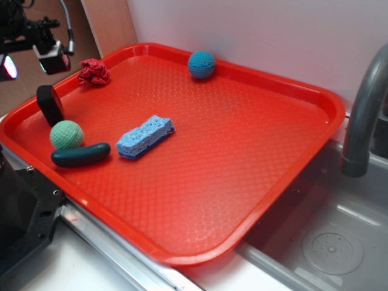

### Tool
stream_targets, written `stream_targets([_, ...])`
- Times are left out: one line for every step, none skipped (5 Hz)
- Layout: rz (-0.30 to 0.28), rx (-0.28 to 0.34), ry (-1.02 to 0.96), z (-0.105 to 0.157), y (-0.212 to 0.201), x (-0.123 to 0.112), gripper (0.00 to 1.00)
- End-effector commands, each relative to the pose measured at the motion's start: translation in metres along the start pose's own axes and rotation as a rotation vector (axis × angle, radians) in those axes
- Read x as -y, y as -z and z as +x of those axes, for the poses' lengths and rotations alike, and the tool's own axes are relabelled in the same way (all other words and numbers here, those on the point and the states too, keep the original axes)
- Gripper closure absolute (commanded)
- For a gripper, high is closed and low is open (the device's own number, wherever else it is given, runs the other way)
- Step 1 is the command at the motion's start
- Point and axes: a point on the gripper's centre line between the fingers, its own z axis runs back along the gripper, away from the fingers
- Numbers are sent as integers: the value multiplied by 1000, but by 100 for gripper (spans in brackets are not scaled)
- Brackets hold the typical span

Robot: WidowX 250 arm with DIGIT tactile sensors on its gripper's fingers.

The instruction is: Grab the black box.

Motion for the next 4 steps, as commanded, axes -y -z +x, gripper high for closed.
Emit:
stream_targets([-55, -47, -47, 0, 36, -9, 0])
stream_targets([32, -93, -60, -4, 61, -9, 6])
stream_targets([53, -124, -67, -13, 64, -4, 100])
stream_targets([64, -112, 10, -10, 34, 4, 100])
